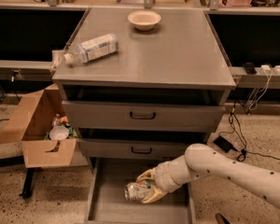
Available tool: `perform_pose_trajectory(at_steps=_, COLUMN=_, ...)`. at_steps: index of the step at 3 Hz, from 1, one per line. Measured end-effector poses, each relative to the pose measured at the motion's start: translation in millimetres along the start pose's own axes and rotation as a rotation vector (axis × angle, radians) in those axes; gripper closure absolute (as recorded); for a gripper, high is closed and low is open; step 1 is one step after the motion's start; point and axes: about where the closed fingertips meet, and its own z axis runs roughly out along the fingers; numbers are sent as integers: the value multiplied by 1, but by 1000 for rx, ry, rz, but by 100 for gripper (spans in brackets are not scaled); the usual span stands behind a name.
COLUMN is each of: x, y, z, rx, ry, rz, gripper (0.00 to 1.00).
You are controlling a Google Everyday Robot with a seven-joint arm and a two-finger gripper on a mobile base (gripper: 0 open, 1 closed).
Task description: Pick 7up can from bottom drawer and place on counter
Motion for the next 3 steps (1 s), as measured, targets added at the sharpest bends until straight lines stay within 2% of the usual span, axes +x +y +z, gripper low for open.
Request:
perform_pose_trajectory(at_steps=1, x=-57, y=-5, z=-38, rx=17, ry=-23, rz=-94, gripper=100)
perform_pose_trajectory(at_steps=2, x=-69, y=-6, z=-44, rx=20, ry=-26, rz=-115, gripper=100)
perform_pose_trajectory(at_steps=3, x=-72, y=-13, z=-61, rx=62, ry=-18, rz=-94, gripper=100)
